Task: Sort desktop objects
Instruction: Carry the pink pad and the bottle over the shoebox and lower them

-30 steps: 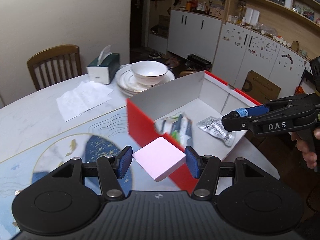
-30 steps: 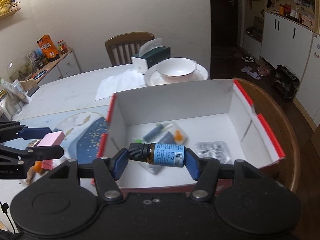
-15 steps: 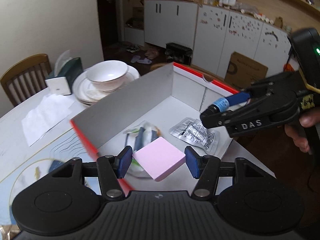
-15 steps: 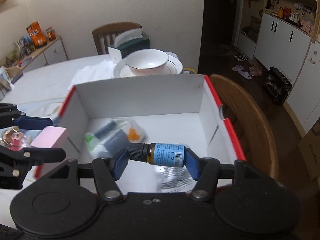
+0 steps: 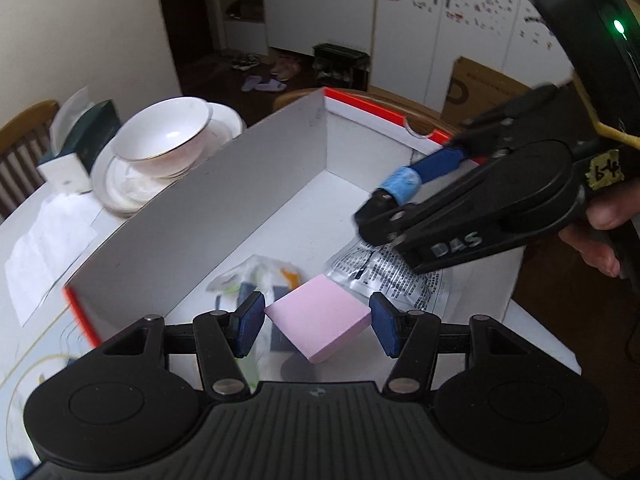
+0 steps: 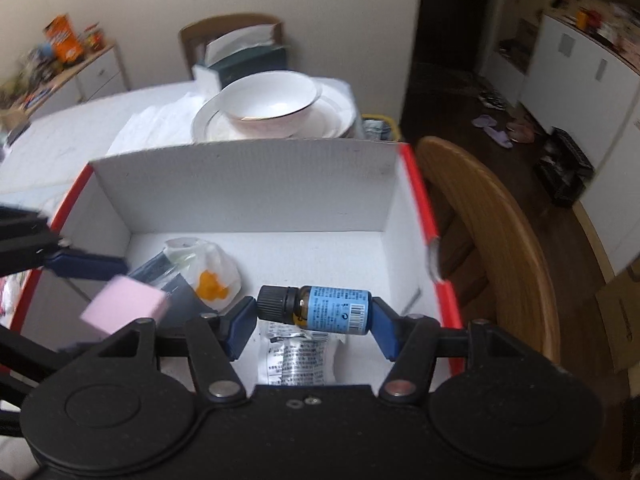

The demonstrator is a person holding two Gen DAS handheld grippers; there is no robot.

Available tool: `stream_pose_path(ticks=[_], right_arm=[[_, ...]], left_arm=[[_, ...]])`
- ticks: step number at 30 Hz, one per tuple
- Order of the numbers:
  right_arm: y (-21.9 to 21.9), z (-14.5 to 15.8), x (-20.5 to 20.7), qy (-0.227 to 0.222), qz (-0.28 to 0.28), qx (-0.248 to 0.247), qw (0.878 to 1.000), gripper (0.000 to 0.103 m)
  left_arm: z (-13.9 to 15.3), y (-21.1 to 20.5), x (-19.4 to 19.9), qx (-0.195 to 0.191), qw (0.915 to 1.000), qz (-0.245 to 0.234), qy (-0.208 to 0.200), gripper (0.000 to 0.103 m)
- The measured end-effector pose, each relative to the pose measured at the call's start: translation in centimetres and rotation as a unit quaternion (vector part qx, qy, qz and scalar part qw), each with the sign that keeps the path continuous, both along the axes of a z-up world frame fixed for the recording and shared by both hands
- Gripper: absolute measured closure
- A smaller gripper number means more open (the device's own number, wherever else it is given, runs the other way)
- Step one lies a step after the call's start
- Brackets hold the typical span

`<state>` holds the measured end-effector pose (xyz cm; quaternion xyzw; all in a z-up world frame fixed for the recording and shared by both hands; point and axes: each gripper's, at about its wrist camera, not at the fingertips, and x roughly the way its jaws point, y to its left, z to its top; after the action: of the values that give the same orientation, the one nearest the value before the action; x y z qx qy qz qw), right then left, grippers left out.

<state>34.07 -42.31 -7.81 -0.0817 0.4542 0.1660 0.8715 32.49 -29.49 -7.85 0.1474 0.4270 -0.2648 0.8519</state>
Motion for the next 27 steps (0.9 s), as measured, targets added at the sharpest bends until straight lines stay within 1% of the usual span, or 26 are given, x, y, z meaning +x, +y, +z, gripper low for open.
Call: stream_pose_path(ticks=[4, 6, 9, 14, 17, 20, 27], right_arm=[[1.3, -0.5, 1.1, 0.007, 0.017, -0.040, 0.999, 0.043], [1.9, -0.8, 1.4, 0.013, 0.027, -0.048, 0.998, 0.043], [2.6, -1.3, 2.0, 0.022, 0.041, -0.062, 0.997, 0.043], [3.3, -2.3, 2.8, 0.043, 0.047, -0.089, 0.994, 0.043], [3.7, -3.0, 3.3, 0.064, 0.050, -0.090, 0.993, 0.043], [3.9, -3.5, 3.7, 0.072, 0.046, -0.096, 0.992, 0.043], [3.9, -4.1, 4.0, 0.086, 0.047, -0.092, 0.991, 0.043]], left_arm=[[-1.1, -0.8, 0.9, 0.017, 0.9997, -0.005, 0.014, 0.046], [-1.7, -1.0, 1.2, 0.017, 0.9993, -0.006, 0.031, 0.046], [-2.4, -1.2, 1.4, 0.023, 0.9987, -0.010, 0.044, 0.046], [-3.1, -1.2, 1.6, 0.028, 0.9975, -0.010, 0.064, 0.046], [-3.5, -1.2, 1.9, 0.031, 0.9960, -0.013, 0.083, 0.046], [-3.8, -1.4, 2.1, 0.042, 0.9946, -0.017, 0.093, 0.046], [-4.0, -1.5, 2.0, 0.051, 0.9936, -0.020, 0.099, 0.046]])
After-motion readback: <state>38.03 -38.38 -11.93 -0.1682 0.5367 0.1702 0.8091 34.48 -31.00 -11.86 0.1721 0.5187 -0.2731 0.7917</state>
